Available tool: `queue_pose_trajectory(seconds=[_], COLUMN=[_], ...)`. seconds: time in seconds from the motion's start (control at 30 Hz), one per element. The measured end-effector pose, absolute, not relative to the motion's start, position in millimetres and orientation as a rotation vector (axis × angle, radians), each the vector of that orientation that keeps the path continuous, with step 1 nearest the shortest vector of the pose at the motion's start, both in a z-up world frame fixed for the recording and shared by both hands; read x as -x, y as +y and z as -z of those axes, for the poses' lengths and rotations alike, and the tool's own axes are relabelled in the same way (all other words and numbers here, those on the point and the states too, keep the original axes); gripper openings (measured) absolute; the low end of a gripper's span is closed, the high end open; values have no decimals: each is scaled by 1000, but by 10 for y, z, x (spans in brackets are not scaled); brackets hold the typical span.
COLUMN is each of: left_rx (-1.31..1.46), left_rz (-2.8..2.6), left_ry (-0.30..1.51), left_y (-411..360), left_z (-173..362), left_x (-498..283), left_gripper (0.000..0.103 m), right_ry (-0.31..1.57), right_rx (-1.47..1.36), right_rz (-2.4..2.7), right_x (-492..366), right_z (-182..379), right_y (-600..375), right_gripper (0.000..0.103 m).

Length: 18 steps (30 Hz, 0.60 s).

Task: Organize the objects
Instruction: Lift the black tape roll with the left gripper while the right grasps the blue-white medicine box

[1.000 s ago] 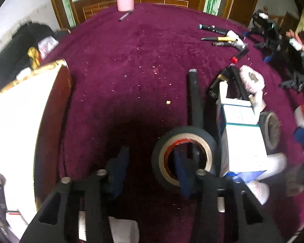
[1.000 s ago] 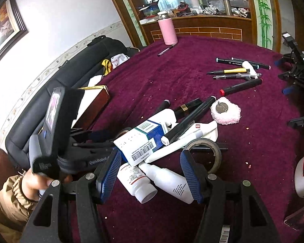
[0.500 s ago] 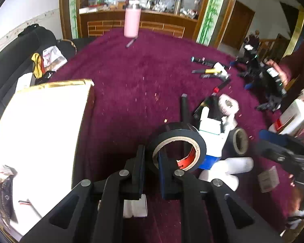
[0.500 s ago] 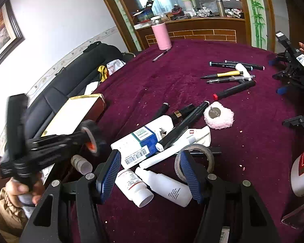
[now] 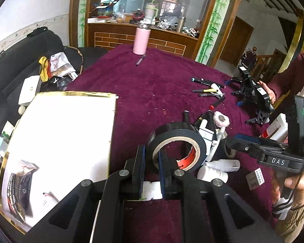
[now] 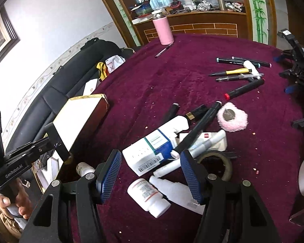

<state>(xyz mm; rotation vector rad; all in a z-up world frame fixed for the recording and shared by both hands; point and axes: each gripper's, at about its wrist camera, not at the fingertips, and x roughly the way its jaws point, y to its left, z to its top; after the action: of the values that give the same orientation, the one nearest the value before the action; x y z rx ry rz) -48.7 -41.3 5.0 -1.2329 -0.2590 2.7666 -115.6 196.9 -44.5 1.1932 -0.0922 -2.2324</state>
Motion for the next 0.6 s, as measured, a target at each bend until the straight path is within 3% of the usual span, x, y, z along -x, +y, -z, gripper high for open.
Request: queue_pose_trajectory(seconds=[0.37,0.6], left_rx=[1228,1236], left_rz=[-2772,-2764], left_ry=[-319,-313], left_y=[-668,-647], left_z=[-9,30], left_x=[392,418], left_gripper=[12,12], right_ry=[-223,-145], right_rx=[-1371,-1515], right_rz=[2182,2264], right_x=[1474,1620], right_z=[517,774], right_y=[1834,1466], right_gripper=[66,66])
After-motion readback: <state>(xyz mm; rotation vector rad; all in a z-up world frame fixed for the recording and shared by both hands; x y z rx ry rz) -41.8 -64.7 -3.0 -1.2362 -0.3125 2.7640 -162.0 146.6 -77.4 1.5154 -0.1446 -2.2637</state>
